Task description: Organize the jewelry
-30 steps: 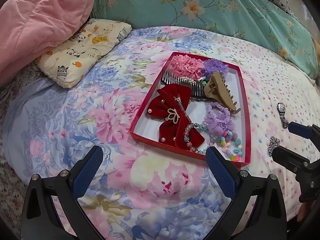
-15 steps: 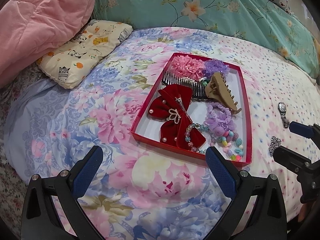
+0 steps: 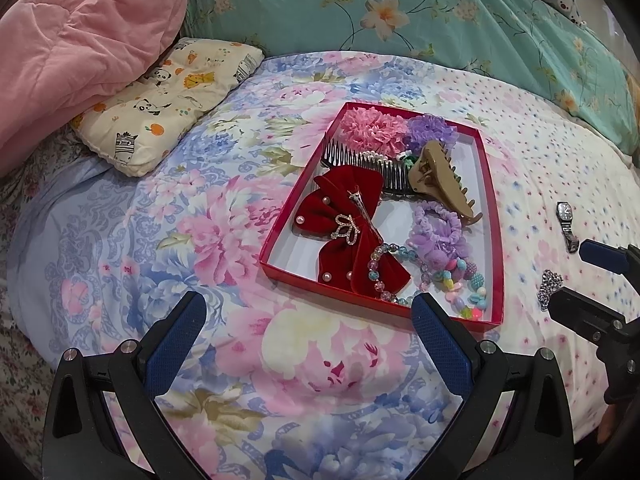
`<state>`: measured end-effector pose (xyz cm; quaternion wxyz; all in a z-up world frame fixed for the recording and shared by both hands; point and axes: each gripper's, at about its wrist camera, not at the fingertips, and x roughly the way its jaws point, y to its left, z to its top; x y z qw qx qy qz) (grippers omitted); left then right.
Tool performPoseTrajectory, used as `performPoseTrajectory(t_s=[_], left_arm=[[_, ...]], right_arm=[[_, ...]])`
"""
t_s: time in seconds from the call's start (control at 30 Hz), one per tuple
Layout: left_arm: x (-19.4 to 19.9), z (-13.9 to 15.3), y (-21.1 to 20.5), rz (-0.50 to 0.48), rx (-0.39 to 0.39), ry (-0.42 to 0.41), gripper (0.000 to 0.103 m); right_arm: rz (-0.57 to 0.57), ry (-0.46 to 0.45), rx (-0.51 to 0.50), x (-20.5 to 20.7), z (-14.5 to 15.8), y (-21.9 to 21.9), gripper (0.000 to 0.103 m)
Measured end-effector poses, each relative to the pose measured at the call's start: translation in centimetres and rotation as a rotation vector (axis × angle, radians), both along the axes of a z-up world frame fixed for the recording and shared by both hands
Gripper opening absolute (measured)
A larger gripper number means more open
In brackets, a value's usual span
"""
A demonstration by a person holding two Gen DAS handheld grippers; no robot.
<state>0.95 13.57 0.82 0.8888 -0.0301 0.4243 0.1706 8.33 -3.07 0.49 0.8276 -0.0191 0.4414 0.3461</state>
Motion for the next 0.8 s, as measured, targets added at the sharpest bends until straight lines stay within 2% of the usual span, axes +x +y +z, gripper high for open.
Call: performPoseTrajectory(t_s=[0.8], left_arm=[[0.12,-0.15,-0.11,-0.004,-0.001,0.006,0.103]], right_arm=[[-0.003,0.002,0.000,0.03,-0.07,-0.14,0.103]])
